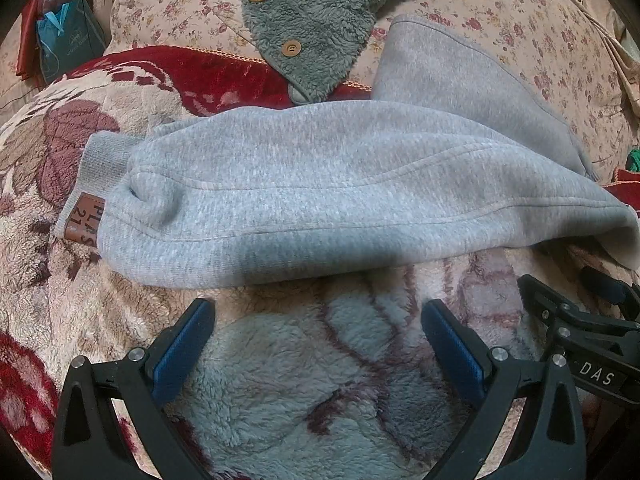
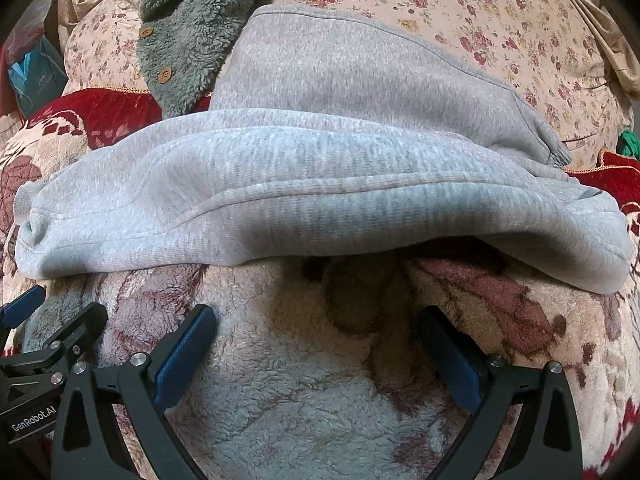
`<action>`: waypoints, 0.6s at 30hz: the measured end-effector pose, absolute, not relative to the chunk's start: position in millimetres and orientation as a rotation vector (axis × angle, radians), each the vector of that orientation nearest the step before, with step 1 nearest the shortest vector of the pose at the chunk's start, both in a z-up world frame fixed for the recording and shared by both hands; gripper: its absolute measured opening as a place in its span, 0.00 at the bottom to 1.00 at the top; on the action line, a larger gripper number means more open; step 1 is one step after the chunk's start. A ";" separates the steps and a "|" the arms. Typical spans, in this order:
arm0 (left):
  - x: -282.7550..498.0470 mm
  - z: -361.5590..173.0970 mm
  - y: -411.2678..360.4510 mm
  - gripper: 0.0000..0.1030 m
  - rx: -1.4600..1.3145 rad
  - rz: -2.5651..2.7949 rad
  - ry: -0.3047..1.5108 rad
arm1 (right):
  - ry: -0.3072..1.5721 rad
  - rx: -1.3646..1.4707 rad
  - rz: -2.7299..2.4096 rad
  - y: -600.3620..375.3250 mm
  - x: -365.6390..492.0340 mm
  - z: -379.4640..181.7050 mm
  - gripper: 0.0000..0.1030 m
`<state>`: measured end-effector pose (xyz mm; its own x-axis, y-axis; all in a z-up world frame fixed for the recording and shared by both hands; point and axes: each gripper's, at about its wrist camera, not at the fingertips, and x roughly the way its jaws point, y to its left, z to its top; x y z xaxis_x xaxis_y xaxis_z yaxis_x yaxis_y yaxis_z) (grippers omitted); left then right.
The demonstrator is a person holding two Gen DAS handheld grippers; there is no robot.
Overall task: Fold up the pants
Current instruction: 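Move both open tools toward the grey sweatpants lying on the blanket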
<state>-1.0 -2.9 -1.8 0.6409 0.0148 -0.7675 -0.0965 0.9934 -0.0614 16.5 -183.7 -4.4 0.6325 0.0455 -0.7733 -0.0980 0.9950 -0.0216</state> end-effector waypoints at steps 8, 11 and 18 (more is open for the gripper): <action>0.3 0.5 -3.2 1.00 -0.087 0.078 0.884 | 0.883 -0.082 0.074 -182.8 16.8 -4.1 1.00; 1.0 1.2 -5.8 1.00 -0.084 0.096 0.892 | 0.885 -0.072 0.085 -181.6 17.8 -3.4 1.00; -10.2 14.1 -7.6 1.00 -0.119 0.115 0.894 | 0.886 -0.120 0.138 -185.3 10.4 2.7 1.00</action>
